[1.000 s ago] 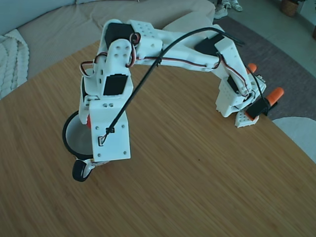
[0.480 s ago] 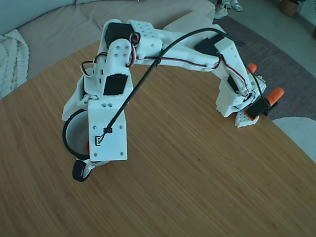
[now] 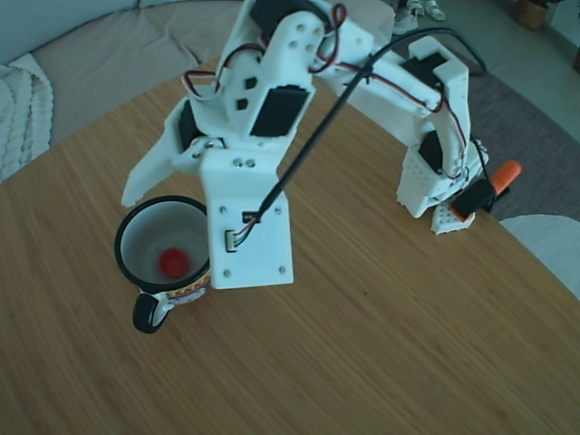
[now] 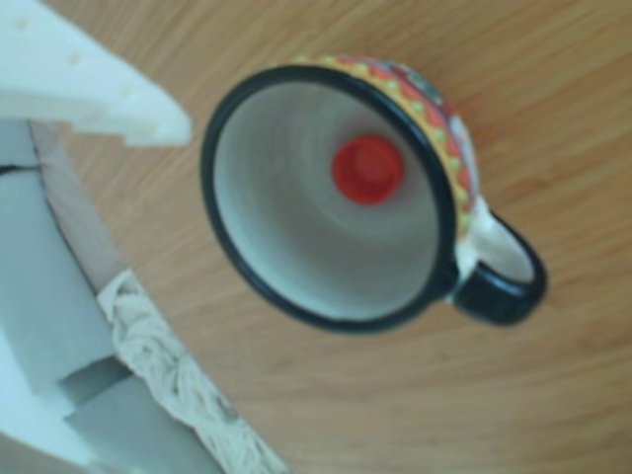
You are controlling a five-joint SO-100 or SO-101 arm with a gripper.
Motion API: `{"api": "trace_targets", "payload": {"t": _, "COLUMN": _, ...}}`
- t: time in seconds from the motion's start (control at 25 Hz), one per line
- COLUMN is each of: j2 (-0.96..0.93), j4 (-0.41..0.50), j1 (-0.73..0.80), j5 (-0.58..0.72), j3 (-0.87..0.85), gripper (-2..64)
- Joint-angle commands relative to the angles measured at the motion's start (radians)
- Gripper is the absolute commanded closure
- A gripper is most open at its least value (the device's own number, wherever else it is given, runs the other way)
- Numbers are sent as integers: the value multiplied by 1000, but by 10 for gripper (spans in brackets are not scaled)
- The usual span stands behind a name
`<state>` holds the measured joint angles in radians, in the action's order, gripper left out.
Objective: Grasp a red cap and put it in the cup.
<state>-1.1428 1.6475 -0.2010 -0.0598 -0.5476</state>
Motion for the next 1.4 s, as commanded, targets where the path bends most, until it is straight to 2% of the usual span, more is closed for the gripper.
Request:
{"api": "trace_targets", "payload": {"t": 0.0, "j2": -173, "j4": 66, "j1": 17, "j5": 5, "j3": -57, "gripper": 169}}
{"api": "trace_targets", "payload": {"t": 0.56, "j2": -726, "j4": -54, "j1": 91, "j5": 5, "j3": -678, "gripper": 169}}
{"api": "trace_targets", "payload": {"t": 1.12, "j2": -1078, "j4": -273, "j1": 121, "j5": 6, "j3": -1301, "gripper": 170}}
{"api": "trace_targets", "payload": {"t": 1.36, "j2": -1192, "j4": -396, "j1": 153, "j5": 5, "j3": -1551, "gripper": 170}}
